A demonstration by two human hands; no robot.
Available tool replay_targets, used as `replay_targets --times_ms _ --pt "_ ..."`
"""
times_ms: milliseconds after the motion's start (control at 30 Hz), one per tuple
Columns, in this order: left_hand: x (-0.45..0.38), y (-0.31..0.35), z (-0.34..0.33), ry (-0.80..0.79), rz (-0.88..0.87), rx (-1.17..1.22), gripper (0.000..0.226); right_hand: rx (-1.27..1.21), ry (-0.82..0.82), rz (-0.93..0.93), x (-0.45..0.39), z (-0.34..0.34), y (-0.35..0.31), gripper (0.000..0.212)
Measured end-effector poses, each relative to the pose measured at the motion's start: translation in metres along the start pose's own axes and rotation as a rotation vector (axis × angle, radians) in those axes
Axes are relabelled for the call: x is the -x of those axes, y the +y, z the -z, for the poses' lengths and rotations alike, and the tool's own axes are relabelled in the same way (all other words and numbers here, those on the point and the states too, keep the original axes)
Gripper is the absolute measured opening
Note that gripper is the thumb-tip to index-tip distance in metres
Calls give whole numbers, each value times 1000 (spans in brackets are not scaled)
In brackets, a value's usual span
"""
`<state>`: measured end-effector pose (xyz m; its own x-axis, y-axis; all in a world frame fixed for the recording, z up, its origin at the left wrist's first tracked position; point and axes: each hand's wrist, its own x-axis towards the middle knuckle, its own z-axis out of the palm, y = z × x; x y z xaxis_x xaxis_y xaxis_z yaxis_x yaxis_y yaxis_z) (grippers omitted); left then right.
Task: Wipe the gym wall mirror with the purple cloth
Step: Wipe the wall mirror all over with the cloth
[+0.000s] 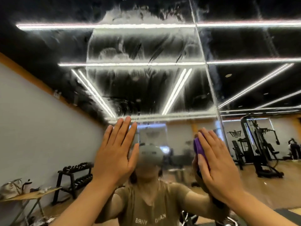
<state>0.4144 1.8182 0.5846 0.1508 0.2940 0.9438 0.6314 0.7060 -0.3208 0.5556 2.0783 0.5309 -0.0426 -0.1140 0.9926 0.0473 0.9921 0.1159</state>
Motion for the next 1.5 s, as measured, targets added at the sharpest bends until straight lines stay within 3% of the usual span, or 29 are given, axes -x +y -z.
replay_targets --times_ms 133,367,467,733,833,1033,1300,1400,1500 --pt "-3 -2 -2 21 -6 8 64 -36 14 31 -55 3 2 61" --pt "-4 -2 -3 103 -29 43 63 12 86 -171 -183 3 12 67" --pt "-5 -1 -4 121 -23 65 62 2 50 -173 -161 3 8 70" --pt "-4 1 -2 121 -16 93 63 -5 -76 -95 31 2 -19 61" --pt "-2 1 -2 124 -23 126 64 18 -80 -119 66 3 -26 59" --pt "-3 3 -1 150 -27 141 64 26 -39 -108 31 1 -26 61" --pt "-2 2 -1 189 -38 149 61 40 30 -243 -148 -6 -30 66" --pt "-1 2 -1 193 -33 139 61 4 41 -221 -119 -16 -49 63" --pt "1 5 1 181 -26 158 59 13 -125 107 -12 -17 -75 60"
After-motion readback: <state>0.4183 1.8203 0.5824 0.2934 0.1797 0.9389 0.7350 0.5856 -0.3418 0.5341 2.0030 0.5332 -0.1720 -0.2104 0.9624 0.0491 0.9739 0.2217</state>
